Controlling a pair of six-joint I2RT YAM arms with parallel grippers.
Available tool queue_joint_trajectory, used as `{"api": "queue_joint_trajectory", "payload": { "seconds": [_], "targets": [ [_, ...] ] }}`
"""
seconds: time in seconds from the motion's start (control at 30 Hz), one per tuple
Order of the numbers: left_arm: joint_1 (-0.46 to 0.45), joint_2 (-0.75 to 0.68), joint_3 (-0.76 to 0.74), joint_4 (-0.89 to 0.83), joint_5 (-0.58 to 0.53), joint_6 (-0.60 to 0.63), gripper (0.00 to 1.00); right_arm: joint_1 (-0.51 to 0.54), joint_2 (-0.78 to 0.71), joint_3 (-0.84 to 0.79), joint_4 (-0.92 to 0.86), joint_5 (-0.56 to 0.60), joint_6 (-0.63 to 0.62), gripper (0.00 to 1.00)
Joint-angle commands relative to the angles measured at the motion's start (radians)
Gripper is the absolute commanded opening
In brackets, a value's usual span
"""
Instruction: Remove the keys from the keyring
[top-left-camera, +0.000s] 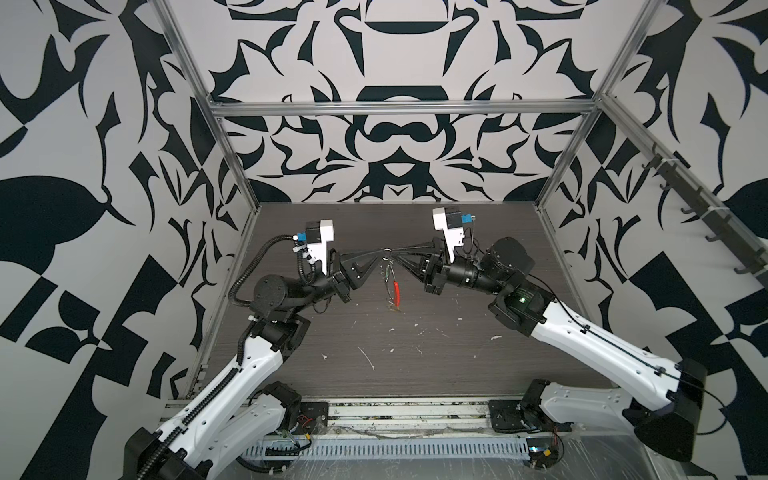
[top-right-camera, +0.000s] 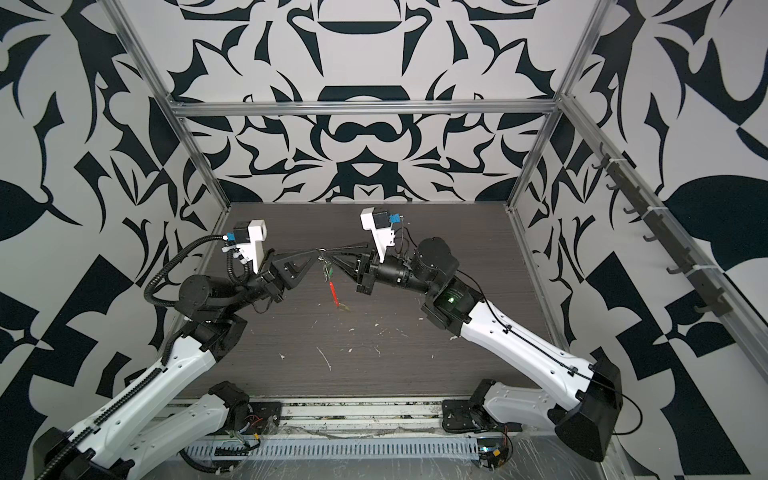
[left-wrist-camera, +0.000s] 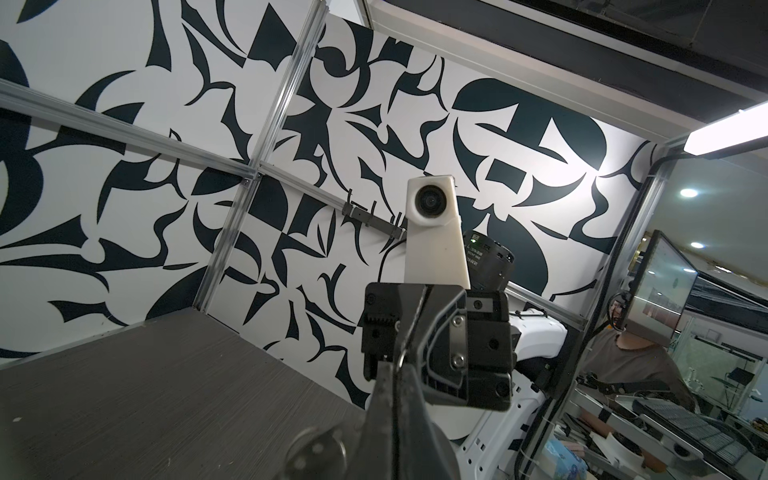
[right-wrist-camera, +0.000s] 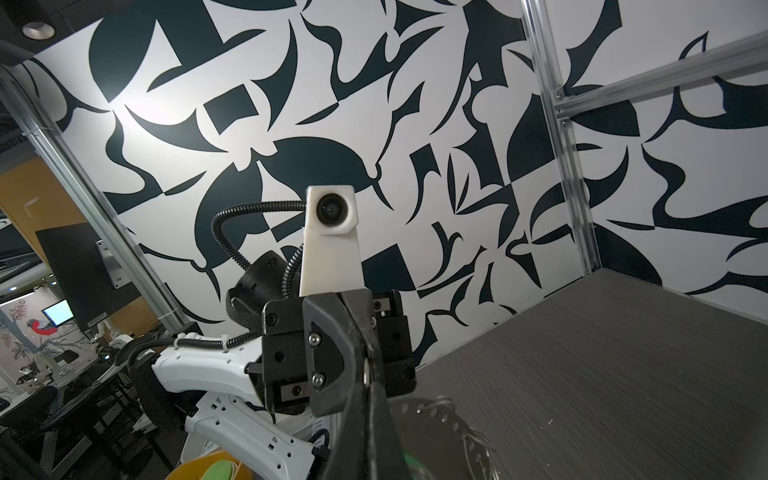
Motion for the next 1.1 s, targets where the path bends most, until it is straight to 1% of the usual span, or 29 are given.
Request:
{"api": "queue_joint_trajectory", "payload": {
  "seconds": [0.0, 0.03, 0.13, 0.23, 0.33, 0.43, 0.53, 0.63, 0.77, 0.93, 1.07],
  "targets": [
    [-0.003, -0.018, -0.008, 0.044, -0.001, -0.011, 0.05, 0.006, -0.027, 0.044, -0.029, -0.019, -0.025, 0.00],
    [-0.002, -0.023, -0.009, 0.037, -0.004, -0.013, 0.14, 0.006, -0.031, 0.051, -0.052, -0.022, -0.036, 0.00],
    [-0.002, -0.042, -0.011, 0.001, -0.002, -0.013, 0.33, 0.006, -0.048, 0.066, -0.122, -0.028, -0.076, 0.00],
    [-0.001, -0.076, -0.003, -0.083, 0.008, 0.005, 0.43, 0.006, -0.069, 0.090, -0.225, -0.018, -0.131, 0.00],
    [-0.001, -0.113, 0.018, -0.215, 0.026, 0.048, 0.47, 0.006, -0.081, 0.130, -0.343, -0.024, -0.193, 0.00],
    [-0.002, -0.135, 0.059, -0.368, 0.072, 0.094, 0.48, 0.006, -0.070, 0.191, -0.470, -0.070, -0.255, 0.00],
    [-0.001, -0.126, 0.120, -0.512, 0.141, 0.120, 0.47, 0.006, -0.047, 0.273, -0.604, -0.109, -0.328, 0.00],
    [-0.001, -0.109, 0.167, -0.602, 0.195, 0.130, 0.47, 0.004, -0.013, 0.357, -0.741, -0.139, -0.398, 0.00],
    [-0.001, -0.086, 0.209, -0.663, 0.239, 0.138, 0.45, 0.006, 0.031, 0.439, -0.866, -0.172, -0.457, 0.00],
    [-0.001, -0.045, 0.258, -0.735, 0.279, 0.143, 0.33, 0.006, 0.068, 0.500, -0.953, -0.176, -0.492, 0.00],
    [-0.001, -0.025, 0.274, -0.760, 0.299, 0.146, 0.30, 0.004, 0.080, 0.520, -0.978, -0.174, -0.500, 0.00]
  ]
}}
